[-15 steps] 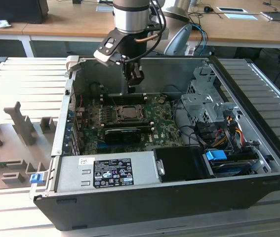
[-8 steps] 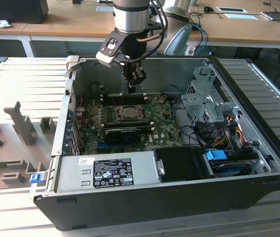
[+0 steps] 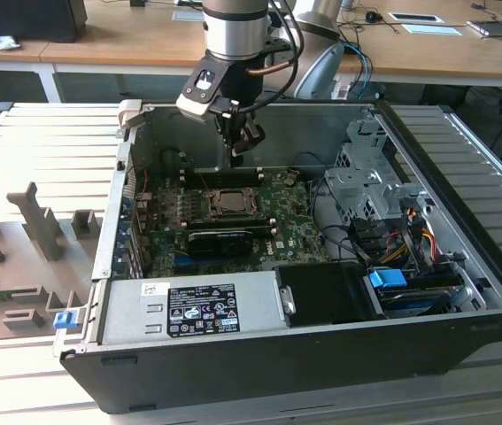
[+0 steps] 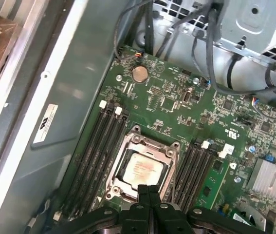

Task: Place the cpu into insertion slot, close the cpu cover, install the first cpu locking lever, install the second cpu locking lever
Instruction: 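Install the first cpu locking lever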

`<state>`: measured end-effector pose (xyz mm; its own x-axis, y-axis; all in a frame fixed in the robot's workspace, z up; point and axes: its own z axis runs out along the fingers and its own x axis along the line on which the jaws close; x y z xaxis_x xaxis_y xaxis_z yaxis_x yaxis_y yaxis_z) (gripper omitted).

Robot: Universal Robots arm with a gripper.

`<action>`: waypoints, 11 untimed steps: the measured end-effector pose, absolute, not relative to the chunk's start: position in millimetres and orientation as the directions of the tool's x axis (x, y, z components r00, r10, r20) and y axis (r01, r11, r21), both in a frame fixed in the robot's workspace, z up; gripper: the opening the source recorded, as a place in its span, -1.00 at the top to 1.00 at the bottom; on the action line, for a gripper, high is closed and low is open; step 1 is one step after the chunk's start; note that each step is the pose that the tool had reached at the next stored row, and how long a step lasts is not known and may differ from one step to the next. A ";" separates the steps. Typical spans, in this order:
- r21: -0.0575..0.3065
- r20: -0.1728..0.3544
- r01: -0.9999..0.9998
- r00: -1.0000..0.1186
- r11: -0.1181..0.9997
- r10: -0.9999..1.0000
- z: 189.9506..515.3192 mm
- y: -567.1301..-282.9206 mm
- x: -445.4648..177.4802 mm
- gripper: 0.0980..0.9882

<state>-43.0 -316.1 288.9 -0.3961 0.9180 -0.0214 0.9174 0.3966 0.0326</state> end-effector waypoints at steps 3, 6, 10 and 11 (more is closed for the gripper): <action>0.033 -0.021 0.908 -0.417 0.418 0.908 288.9 -316.1 -43.0 0.98; 0.033 -0.021 0.891 -0.452 0.452 0.892 288.9 -316.1 -43.0 0.98; 0.033 -0.021 0.867 -0.497 0.498 0.867 288.9 -316.1 -43.0 0.98; 0.033 -0.022 0.863 -0.503 0.503 0.864 288.9 -316.1 -43.0 0.98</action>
